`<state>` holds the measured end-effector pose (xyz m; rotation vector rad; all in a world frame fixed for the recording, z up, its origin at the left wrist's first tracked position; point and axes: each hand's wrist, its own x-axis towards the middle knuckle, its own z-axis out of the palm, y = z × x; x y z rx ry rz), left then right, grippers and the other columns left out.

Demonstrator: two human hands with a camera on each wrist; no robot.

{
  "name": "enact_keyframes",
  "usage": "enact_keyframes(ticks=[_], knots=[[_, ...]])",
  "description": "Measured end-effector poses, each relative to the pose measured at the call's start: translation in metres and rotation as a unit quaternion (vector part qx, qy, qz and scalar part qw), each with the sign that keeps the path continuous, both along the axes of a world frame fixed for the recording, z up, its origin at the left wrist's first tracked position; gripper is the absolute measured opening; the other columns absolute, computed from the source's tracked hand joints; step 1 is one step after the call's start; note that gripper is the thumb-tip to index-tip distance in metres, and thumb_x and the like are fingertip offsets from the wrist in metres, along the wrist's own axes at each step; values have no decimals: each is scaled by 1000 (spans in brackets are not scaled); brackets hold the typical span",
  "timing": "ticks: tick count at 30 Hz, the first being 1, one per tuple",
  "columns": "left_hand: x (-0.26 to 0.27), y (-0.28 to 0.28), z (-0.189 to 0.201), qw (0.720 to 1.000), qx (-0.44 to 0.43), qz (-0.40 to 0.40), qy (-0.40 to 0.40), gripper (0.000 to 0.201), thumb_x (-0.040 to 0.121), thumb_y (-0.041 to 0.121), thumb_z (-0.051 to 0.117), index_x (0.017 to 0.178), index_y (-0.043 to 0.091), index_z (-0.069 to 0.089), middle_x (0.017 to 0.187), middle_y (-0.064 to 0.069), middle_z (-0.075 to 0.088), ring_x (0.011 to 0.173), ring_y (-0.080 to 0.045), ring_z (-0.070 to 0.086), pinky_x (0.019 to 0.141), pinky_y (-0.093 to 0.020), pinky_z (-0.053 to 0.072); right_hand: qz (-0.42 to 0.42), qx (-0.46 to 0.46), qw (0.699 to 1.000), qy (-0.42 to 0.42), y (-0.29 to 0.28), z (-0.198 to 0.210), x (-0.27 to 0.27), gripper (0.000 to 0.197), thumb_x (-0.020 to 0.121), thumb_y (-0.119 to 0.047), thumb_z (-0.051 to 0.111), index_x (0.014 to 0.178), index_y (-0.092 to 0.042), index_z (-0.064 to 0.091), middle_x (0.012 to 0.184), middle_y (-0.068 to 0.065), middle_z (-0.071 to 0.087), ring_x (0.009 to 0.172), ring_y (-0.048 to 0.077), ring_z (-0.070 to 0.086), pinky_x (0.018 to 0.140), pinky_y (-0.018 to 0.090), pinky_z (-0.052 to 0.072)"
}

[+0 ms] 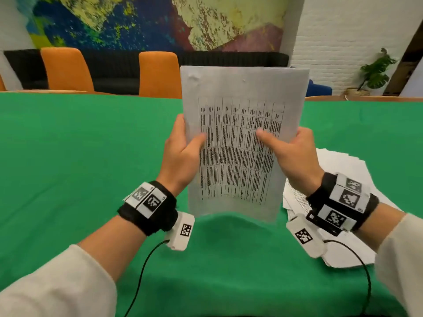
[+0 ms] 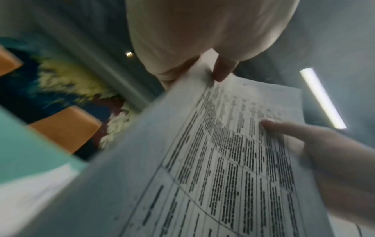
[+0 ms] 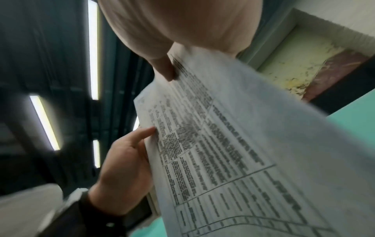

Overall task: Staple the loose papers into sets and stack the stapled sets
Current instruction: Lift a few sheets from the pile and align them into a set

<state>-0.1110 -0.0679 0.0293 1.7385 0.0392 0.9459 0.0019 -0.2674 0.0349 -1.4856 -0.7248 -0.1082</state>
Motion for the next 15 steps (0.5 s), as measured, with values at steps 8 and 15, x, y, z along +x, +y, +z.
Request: enact_keyframes(ticks=[8, 15], knots=[[4, 4, 72, 990, 82, 27, -110, 23, 95, 3, 56, 111, 18, 51, 112, -4, 71, 103, -21, 71, 87, -52, 60, 20, 101, 994, -44, 7, 60, 11, 24, 96, -13, 73, 119, -8, 69, 112, 6, 78, 105, 24, 75, 92, 41, 61], [-7, 3, 2, 999, 10, 32, -33, 20, 93, 10, 58, 108, 24, 55, 102, 9, 74, 94, -20, 72, 82, -56, 59, 39, 25, 998, 36, 5, 8, 8, 17, 95, -10, 72, 110, -17, 75, 107, 3, 80, 101, 24, 77, 93, 47, 62]])
